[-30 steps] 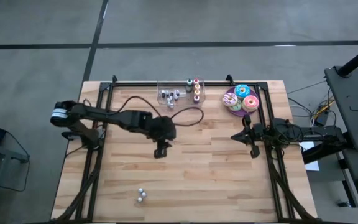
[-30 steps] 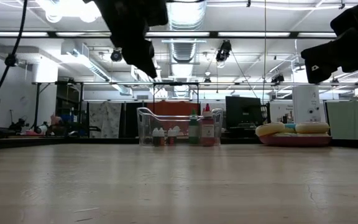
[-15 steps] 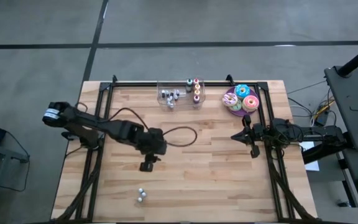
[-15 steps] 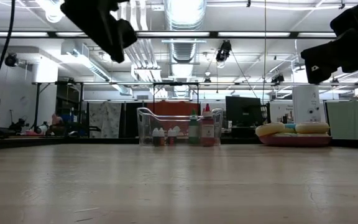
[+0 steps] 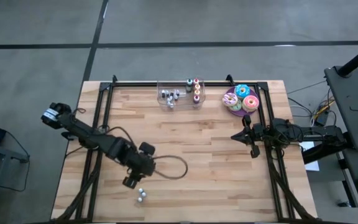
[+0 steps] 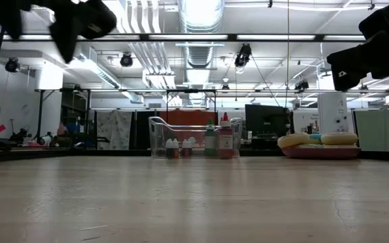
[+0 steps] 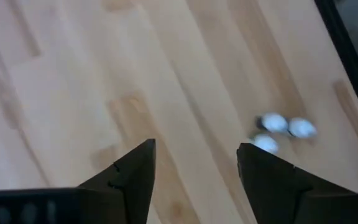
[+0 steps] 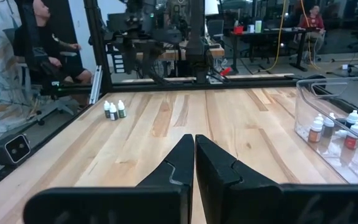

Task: Pick & Place food coloring
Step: Put the top small green food coloring bottle into the transparent bin

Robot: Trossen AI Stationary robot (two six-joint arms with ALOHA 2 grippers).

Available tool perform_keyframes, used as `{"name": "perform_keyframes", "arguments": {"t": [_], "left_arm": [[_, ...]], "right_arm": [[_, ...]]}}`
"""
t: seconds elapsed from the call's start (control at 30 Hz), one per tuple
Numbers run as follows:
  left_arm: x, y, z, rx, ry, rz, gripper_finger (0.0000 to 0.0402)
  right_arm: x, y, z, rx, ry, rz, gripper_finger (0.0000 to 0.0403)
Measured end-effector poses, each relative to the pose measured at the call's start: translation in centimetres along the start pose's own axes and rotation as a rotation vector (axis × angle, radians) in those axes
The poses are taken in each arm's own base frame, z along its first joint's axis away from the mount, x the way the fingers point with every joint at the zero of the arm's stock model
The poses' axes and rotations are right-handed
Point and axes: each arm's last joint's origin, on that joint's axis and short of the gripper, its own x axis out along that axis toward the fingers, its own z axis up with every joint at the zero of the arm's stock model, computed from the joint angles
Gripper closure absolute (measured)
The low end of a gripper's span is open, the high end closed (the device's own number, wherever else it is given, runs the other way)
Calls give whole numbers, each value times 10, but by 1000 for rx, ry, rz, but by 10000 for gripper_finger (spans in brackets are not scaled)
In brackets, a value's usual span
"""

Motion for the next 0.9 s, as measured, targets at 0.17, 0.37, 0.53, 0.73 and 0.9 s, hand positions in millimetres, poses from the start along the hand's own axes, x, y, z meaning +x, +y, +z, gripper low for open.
{"name": "perform_keyframes", "arguments": {"t": [0.17,0.37,0.53,0.73,0.9], "left_arm": [[1,-25,-6,83,35,-36,204],[2,-46,-12,115,71,-64,204],[7,-55,-14,93,96,-71,204],[21,-59,-11,22,142,-66,204],[27,-62,-4,-21,155,-71,204]], "right_arm": [[0,0,0,0,0,0,394],[0,0,0,0,0,0,394],[0,0,0,0,0,0,394],[0,0,0,0,0,0,394],[0,0,0,0,0,0,394]]}}
